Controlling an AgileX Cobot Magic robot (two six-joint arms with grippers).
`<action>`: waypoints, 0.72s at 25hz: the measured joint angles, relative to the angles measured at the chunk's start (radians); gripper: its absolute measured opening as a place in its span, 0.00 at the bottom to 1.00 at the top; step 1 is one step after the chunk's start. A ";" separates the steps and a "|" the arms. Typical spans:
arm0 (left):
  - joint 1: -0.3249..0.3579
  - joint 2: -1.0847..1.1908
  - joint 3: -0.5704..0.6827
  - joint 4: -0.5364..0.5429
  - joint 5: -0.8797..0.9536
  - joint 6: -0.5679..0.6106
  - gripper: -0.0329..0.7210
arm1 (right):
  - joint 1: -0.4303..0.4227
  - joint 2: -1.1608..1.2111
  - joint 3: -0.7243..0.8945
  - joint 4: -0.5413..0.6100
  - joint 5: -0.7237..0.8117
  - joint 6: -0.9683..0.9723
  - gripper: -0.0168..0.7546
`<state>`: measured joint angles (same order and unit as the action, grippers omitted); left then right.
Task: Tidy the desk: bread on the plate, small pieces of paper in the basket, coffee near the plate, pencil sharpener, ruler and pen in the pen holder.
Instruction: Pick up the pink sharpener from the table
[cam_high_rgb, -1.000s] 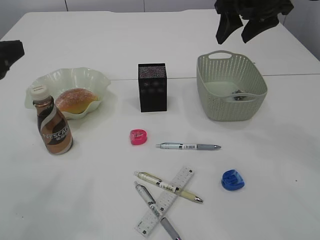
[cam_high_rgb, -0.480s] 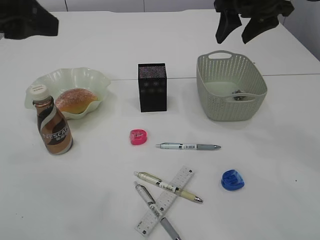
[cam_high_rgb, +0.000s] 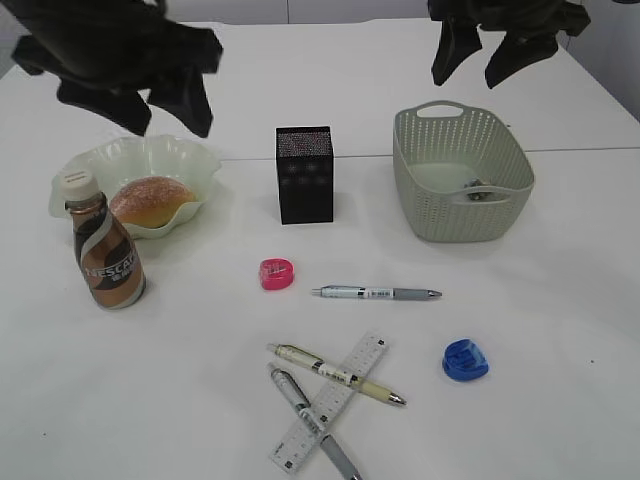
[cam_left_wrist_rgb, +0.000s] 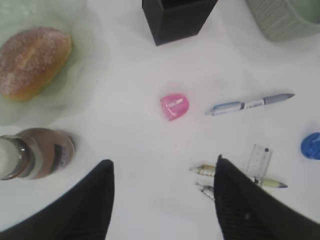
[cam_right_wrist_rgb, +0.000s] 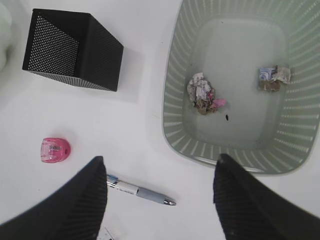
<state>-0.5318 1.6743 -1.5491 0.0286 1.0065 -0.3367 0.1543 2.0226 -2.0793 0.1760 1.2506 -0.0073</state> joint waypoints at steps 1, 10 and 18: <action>0.000 0.048 -0.031 -0.008 0.034 0.000 0.65 | 0.000 0.000 0.000 0.000 0.000 0.007 0.66; 0.000 0.385 -0.277 -0.118 0.117 0.000 0.65 | -0.002 0.017 0.000 -0.017 0.000 0.013 0.66; 0.000 0.592 -0.436 -0.159 0.187 -0.004 0.65 | -0.080 0.084 0.006 -0.019 -0.002 0.013 0.66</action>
<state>-0.5318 2.2660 -1.9850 -0.1302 1.1934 -0.3411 0.0739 2.1063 -2.0733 0.1572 1.2484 0.0054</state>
